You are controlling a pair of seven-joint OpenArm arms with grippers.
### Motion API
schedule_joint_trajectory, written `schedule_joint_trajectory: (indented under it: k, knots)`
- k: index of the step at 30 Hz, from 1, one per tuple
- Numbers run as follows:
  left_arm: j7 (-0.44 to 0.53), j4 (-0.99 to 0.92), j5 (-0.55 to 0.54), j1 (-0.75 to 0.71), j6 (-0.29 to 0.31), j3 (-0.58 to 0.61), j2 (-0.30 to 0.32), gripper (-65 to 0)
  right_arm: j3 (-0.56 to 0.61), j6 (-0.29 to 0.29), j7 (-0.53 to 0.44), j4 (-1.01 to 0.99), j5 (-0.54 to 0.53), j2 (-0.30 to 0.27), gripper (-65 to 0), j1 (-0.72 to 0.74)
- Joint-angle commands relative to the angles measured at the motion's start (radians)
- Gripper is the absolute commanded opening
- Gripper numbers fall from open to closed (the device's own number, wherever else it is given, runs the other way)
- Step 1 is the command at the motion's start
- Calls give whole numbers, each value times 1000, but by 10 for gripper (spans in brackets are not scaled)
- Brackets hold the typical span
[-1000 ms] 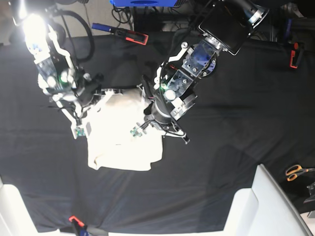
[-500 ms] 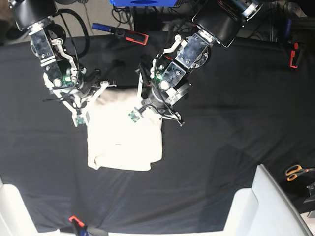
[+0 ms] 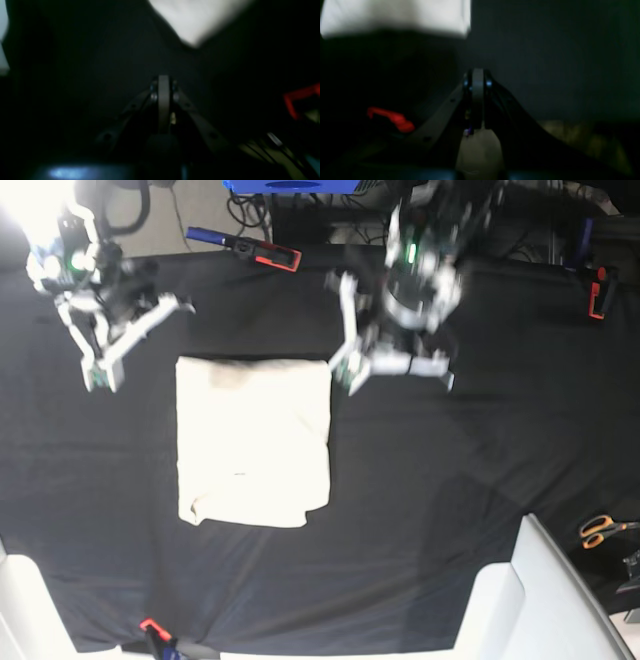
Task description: Fold the T-shirt properly
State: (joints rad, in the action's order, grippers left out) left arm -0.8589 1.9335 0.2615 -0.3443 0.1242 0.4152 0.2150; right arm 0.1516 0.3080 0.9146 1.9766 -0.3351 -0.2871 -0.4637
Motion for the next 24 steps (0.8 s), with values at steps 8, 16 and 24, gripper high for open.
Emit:
schedule_joint_trajectory:
  k: [8, 16, 24]
  knots:
    - [19, 22, 3, -226, -5, 0, 16, -650, -166, 3, 11, 25, -6, 79, -641, -214]
    - [19, -1, 3, -355, -7, 4, 13, -650, -191, 1, -15, -158, -6, 105, -635, -306]
    - [77, -383, -6, -348, -7, 14, -7, -650, -57, -155, -299, -827, -3, 82, -636, -131]
